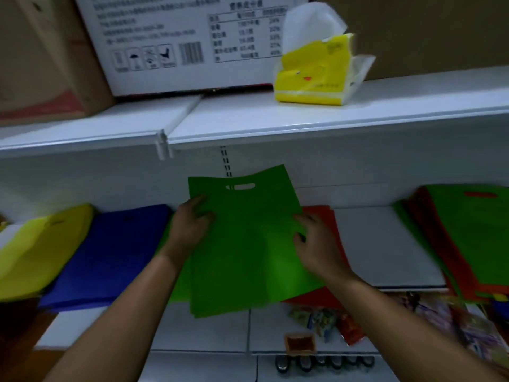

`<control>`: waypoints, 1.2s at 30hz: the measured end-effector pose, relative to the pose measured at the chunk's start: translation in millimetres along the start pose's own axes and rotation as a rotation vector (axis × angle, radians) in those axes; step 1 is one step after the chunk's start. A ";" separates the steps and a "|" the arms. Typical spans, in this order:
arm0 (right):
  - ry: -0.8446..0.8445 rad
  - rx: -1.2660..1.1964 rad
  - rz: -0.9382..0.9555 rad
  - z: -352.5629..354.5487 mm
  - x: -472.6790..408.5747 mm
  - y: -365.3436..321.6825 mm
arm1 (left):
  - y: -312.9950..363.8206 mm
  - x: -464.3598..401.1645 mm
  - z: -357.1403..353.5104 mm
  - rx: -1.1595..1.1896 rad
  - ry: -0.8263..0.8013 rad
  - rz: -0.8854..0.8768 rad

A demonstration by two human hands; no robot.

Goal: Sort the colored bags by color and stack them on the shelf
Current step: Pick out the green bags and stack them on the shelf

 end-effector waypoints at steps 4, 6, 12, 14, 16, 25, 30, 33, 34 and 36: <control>-0.030 -0.018 0.045 -27.0 4.8 -30.0 | -20.0 7.8 41.3 -0.076 0.060 0.021; -0.067 -0.027 0.074 -41.7 9.4 -40.9 | -33.3 11.8 57.9 -0.090 0.095 0.065; -0.146 -0.033 0.093 -87.2 15.6 -63.6 | -71.7 15.3 83.6 -0.184 0.094 0.124; -0.177 -0.030 0.073 -103.5 12.3 -68.0 | -85.6 7.5 88.1 -0.203 0.113 0.112; -0.197 -0.022 0.052 -119.7 5.3 -70.6 | -98.8 -5.7 90.1 -0.216 0.128 0.129; -0.270 0.008 -0.143 -174.3 -19.3 -59.6 | -146.3 -71.8 75.3 -0.255 0.022 0.171; -0.394 0.102 -0.161 -196.1 -24.9 -53.0 | -166.8 -95.5 58.0 -0.375 -0.127 0.198; -0.466 0.187 -0.143 -207.5 -26.4 -54.3 | -181.4 -103.8 55.5 -0.400 -0.172 0.220; -0.491 0.205 -0.137 -211.3 -26.8 -55.6 | -188.4 -106.2 55.2 -0.387 -0.189 0.236; -0.533 0.238 -0.129 -217.4 -26.9 -56.9 | -195.7 -107.3 54.8 -0.330 -0.221 0.267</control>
Point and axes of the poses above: each hand's wrist, its own x-axis away from the middle knuckle, its own z-axis out of the back of the hand, y = z × x, the point moved 7 cm from there along -x, towards the middle knuckle, and after that the axes turned 6 degrees about x, right-handed, at the moved point
